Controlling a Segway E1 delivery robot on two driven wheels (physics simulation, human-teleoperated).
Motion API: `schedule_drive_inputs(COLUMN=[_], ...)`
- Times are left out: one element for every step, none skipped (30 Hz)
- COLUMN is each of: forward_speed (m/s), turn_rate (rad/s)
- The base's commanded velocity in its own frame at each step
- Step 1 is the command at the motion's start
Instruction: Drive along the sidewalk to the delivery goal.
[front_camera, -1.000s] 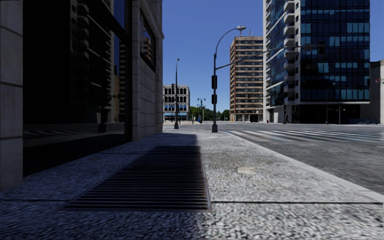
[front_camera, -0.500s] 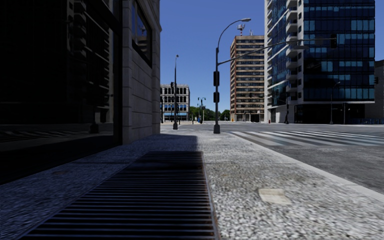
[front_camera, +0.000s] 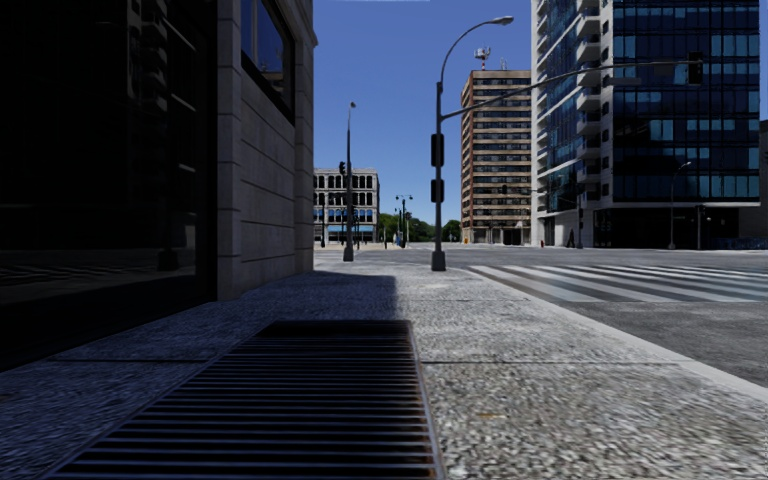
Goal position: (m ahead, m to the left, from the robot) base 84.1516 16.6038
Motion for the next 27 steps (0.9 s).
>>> schedule_drive_inputs(forward_speed=[2.00,2.00,2.00,2.00,2.00,2.00,2.00,2.00,2.00,2.00,2.00,2.00,2.00,2.00,2.00,2.00,2.00,2.00,2.00,2.00,2.00,2.00,2.00,2.00,2.00,2.00,2.00], turn_rate=[0.00,0.00,0.00,0.00,0.00,0.00,0.00,0.00,0.00,0.00,0.00,0.00,0.00,0.00,0.00,0.00,0.00,0.00,0.00,0.00,0.00,0.00,0.00,0.00,0.00,0.00,0.00])
